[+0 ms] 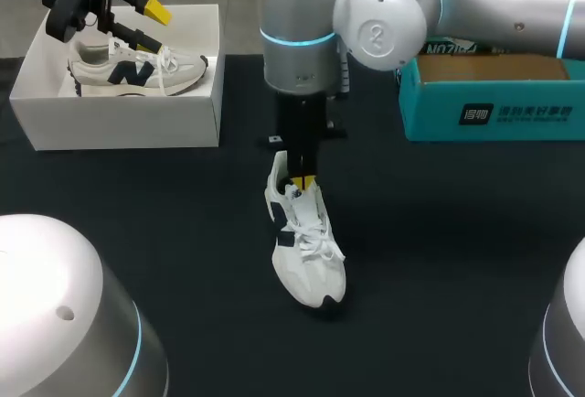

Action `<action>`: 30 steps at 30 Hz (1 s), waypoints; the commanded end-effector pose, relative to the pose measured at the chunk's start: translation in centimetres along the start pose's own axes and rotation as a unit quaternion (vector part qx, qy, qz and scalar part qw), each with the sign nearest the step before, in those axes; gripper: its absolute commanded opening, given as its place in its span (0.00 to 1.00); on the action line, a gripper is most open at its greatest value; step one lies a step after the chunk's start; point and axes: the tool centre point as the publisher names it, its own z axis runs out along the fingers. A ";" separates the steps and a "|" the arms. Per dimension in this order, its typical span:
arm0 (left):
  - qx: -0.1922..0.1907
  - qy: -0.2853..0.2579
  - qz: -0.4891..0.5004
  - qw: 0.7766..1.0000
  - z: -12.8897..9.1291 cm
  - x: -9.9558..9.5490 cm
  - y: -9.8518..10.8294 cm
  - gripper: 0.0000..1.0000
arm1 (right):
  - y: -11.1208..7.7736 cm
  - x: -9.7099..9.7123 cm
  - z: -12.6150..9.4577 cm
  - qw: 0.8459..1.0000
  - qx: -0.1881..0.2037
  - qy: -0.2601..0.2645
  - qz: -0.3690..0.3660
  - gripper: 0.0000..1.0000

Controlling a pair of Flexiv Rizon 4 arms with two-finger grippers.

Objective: Take the shoe out of the shoebox, open the shoe tongue, remove and reinsert the insole, then place the shoe into the shoebox

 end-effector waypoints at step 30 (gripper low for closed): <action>0.001 0.002 0.000 1.000 0.0 0.0 0.0 1.00 | 1.1 -1.0 1.6 0.997 -0.044 0.035 -0.059 0.00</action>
